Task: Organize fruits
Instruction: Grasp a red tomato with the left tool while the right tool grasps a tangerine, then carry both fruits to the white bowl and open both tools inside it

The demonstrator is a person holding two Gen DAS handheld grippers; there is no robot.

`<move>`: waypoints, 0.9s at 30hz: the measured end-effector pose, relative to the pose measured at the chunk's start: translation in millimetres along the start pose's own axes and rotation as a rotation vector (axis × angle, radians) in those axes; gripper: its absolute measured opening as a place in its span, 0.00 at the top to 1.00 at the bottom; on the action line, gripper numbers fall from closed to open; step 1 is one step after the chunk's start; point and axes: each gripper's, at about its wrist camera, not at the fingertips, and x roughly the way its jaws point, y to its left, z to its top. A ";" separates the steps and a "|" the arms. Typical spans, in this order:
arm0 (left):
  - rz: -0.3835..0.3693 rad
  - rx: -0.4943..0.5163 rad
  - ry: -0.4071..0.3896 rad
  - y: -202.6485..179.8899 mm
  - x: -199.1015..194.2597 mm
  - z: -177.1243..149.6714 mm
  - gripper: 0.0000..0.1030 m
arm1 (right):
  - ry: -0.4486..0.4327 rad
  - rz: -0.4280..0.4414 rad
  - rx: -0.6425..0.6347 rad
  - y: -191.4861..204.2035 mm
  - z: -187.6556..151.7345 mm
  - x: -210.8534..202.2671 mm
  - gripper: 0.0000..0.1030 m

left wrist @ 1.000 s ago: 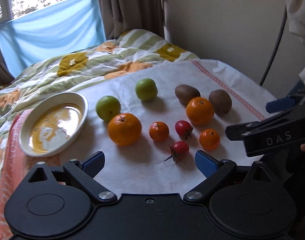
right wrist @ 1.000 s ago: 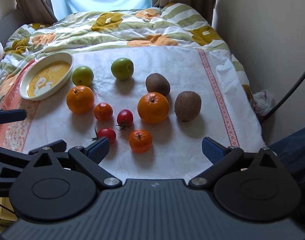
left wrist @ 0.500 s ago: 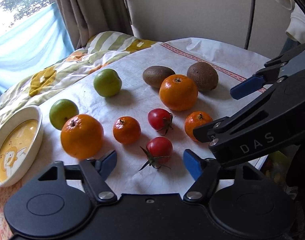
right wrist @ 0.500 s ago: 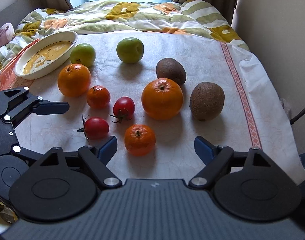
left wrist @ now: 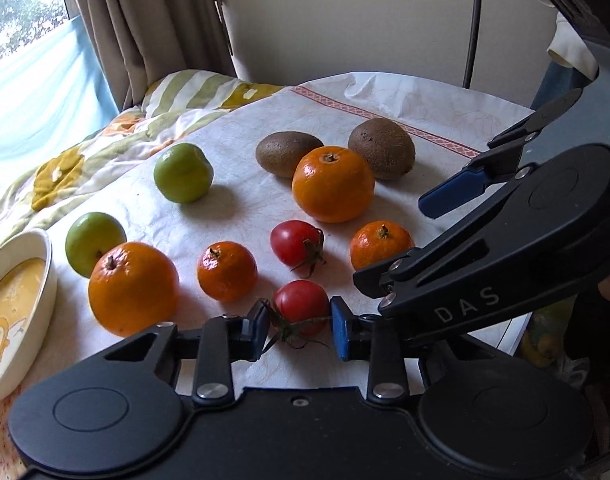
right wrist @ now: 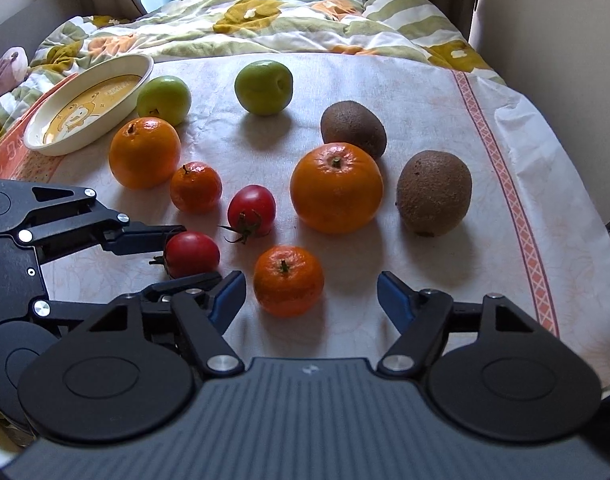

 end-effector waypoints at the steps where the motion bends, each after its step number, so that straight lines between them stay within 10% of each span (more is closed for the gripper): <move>1: -0.001 0.002 -0.003 -0.1 0.7 0.1 0.65 | 0.001 0.006 0.004 -0.7 -0.1 0.6 0.19; 15: 0.003 0.010 0.006 1.1 -4.2 -3.2 0.66 | -0.013 0.031 -0.021 6.5 -2.5 6.9 0.47; 27: 0.035 -0.024 0.030 3.7 -16.8 -4.7 0.66 | -0.022 0.041 -0.006 5.3 5.6 -5.6 0.48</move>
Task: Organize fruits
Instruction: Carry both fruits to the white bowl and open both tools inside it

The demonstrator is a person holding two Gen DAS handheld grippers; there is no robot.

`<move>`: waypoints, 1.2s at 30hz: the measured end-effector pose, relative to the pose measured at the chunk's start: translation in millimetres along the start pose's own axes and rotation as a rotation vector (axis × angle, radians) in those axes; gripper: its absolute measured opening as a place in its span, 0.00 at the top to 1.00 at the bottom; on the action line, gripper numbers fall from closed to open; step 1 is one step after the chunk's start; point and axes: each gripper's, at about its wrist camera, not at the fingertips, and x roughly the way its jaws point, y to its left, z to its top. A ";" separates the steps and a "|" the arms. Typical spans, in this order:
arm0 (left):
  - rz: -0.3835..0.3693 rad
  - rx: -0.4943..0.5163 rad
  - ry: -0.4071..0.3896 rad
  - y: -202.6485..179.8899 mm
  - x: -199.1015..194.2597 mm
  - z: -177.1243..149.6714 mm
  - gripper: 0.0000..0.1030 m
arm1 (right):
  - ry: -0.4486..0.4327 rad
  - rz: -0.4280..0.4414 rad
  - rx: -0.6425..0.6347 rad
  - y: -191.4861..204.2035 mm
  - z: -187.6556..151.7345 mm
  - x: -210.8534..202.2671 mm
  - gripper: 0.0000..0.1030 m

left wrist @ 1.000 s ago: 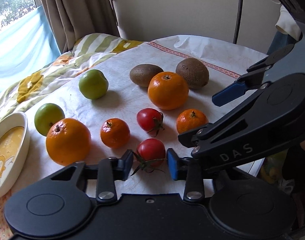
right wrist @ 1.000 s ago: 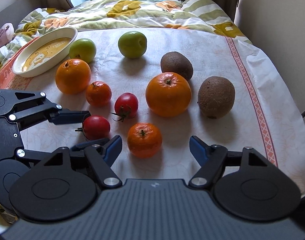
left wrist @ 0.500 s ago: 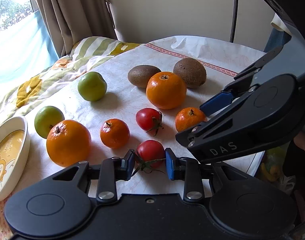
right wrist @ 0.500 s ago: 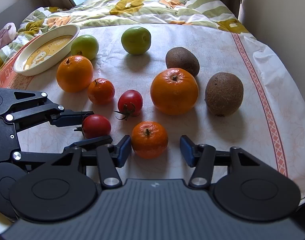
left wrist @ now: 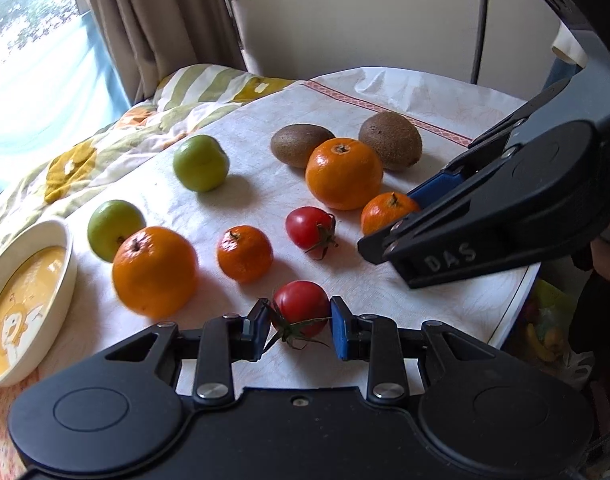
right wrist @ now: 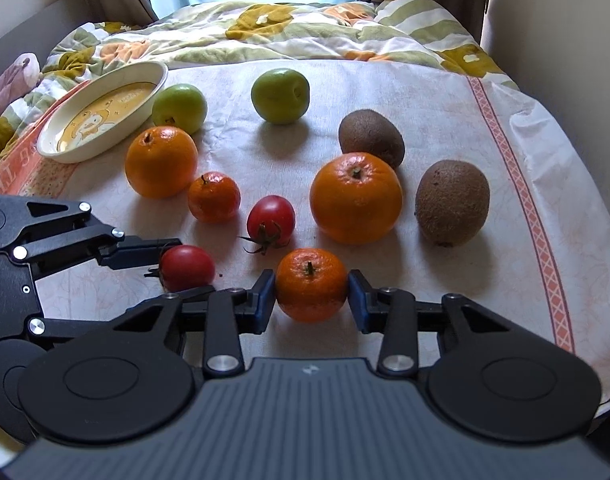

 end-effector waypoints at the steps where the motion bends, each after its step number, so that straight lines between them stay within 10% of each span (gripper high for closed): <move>1: 0.004 -0.011 0.000 0.2 -4.1 0.3 0.66 | -0.002 0.003 0.000 -0.1 1.2 -3.4 0.48; 21: 0.371 -0.329 -0.048 41.4 -123.2 33.0 0.66 | -0.089 0.163 -0.125 42.6 73.9 -92.6 0.48; 36: 0.516 -0.434 -0.059 166.6 -140.2 32.3 0.66 | -0.107 0.245 -0.149 141.8 167.4 -52.4 0.48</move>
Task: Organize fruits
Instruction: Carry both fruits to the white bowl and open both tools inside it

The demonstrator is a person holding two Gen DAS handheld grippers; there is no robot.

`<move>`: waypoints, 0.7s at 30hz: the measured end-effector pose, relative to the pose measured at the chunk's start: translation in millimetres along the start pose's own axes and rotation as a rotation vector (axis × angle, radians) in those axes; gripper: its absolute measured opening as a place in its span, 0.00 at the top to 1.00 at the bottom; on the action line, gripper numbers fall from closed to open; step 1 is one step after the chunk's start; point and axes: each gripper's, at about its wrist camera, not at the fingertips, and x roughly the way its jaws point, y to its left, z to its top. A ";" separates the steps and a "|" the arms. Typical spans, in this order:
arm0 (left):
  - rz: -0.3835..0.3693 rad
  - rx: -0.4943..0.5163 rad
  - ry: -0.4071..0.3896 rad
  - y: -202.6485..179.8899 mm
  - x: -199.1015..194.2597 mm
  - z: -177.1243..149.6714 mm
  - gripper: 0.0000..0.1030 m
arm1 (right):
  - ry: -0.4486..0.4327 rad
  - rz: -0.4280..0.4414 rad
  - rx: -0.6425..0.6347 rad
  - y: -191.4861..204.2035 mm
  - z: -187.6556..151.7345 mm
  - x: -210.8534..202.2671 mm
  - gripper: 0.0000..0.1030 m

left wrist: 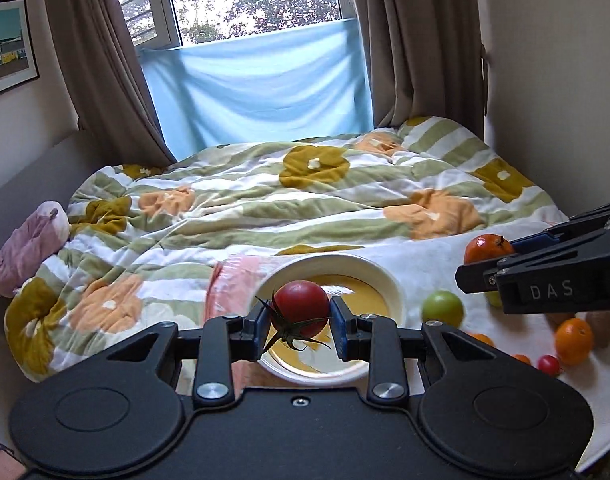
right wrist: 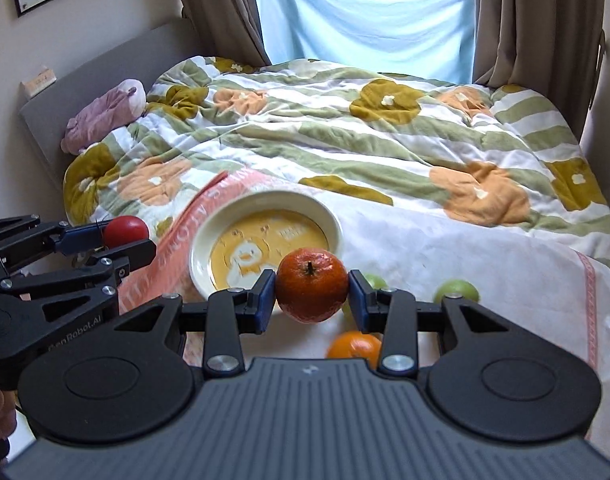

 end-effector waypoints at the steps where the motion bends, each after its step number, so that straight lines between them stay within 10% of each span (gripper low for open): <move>1: -0.003 0.005 0.003 6.1 8.1 3.3 0.66 | 0.004 0.000 0.010 2.9 6.3 8.1 0.48; 21: -0.222 0.088 0.125 54.0 191.9 11.9 0.66 | 0.129 -0.105 0.211 7.8 59.3 187.6 0.48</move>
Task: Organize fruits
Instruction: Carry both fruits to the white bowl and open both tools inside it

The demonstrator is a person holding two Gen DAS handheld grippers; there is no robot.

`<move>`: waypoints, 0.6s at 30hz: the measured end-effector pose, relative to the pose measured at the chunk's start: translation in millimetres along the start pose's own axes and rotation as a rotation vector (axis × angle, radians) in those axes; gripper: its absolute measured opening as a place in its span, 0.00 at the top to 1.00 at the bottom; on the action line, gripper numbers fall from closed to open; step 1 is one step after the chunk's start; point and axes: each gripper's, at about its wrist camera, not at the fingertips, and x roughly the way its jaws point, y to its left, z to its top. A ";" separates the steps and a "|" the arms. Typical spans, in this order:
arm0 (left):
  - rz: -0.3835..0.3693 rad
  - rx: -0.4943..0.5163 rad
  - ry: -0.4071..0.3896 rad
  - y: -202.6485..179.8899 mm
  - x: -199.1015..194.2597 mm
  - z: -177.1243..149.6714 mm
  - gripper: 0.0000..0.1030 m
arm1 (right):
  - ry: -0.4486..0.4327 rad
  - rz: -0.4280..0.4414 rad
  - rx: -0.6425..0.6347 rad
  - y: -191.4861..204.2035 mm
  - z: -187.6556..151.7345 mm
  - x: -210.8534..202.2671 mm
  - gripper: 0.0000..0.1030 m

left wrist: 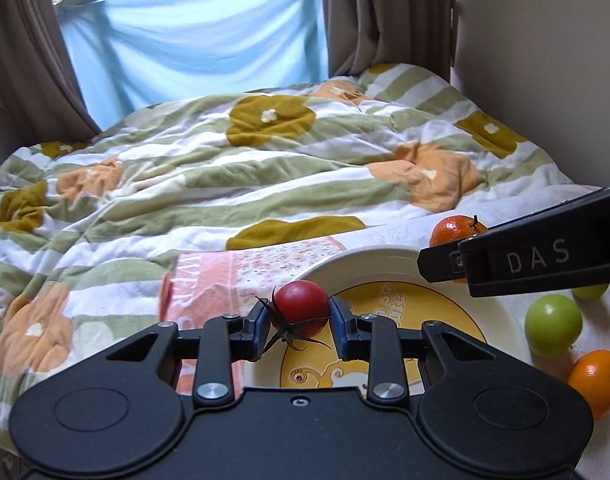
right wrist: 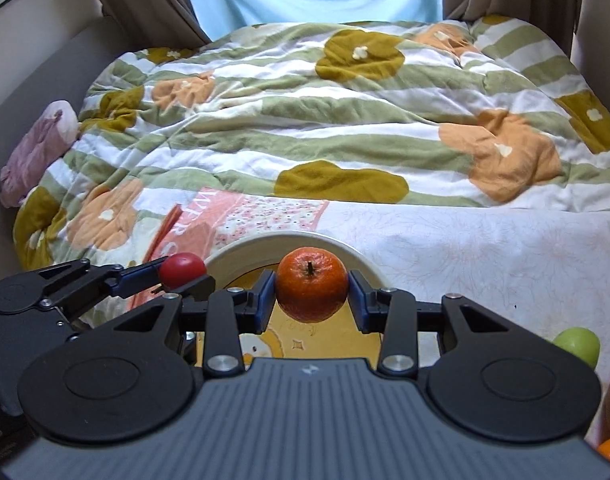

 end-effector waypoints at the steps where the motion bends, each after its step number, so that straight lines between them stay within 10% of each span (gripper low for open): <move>1: -0.008 0.007 0.005 0.2 5.7 0.3 0.66 | 0.002 0.000 0.008 -0.8 0.2 3.7 0.48; 13: -0.051 0.056 0.058 -1.2 36.7 -0.8 0.65 | 0.057 -0.016 0.020 -5.6 0.4 25.2 0.48; 18: -0.090 0.057 0.034 -2.4 30.5 0.6 0.13 | 0.062 -0.018 0.017 -8.8 2.7 24.4 0.48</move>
